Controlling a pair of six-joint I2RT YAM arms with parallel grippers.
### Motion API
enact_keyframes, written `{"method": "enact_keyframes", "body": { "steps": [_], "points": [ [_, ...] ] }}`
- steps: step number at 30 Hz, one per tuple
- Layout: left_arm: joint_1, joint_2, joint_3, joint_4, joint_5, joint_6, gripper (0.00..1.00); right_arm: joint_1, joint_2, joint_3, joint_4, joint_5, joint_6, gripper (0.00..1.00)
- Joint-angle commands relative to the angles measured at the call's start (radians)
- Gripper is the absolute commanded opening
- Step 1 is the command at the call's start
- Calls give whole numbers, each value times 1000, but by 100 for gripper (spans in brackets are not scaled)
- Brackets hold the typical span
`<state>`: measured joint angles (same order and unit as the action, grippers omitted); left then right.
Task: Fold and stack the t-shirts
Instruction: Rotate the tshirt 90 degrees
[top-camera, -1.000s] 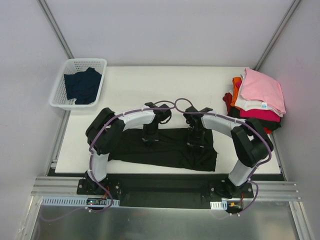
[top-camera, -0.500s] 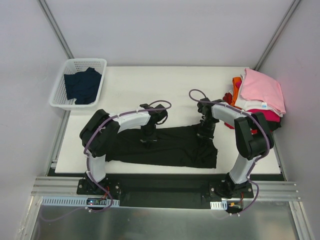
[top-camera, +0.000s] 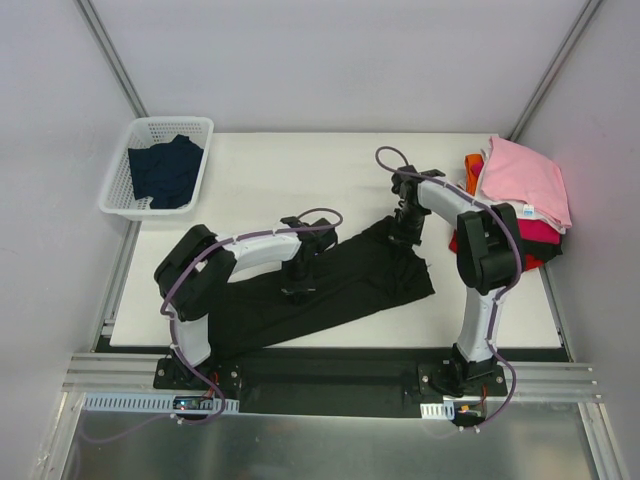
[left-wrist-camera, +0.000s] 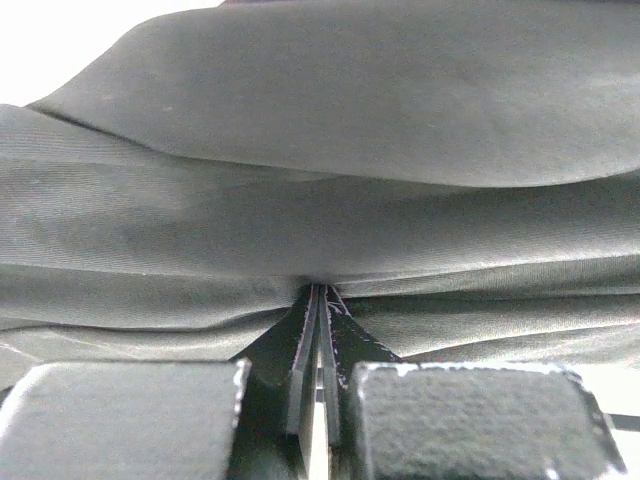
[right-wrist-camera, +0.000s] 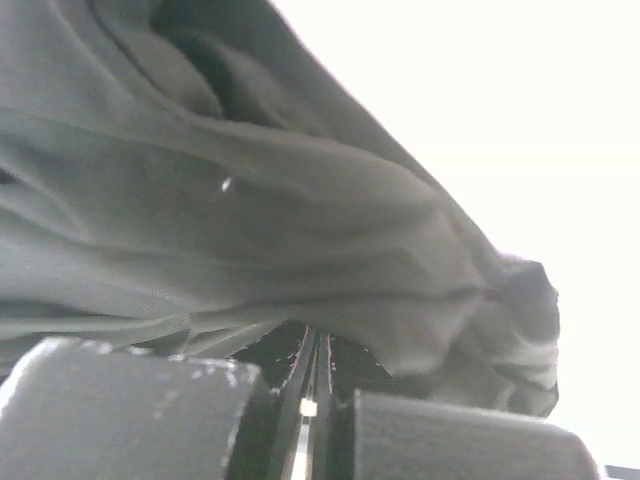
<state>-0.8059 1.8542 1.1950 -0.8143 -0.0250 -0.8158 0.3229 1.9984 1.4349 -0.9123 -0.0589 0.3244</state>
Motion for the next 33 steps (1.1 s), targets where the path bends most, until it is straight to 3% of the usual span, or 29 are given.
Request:
{"method": "enact_keyframes", "body": {
  "steps": [1, 15, 22, 33],
  "points": [
    [-55, 11, -23, -43, 49, -55, 0, -16, 34, 112, -17, 51, -21, 1],
    [-113, 72, 60, -48, 62, -65, 0, -56, 279, 476, -82, 85, -64, 1],
    [-111, 95, 100, -60, 39, -51, 0, -61, 281, 495, -83, 82, -90, 1],
    [-39, 261, 333, -94, 39, -22, 0, -102, 385, 700, -76, -45, -154, 1]
  ]
}}
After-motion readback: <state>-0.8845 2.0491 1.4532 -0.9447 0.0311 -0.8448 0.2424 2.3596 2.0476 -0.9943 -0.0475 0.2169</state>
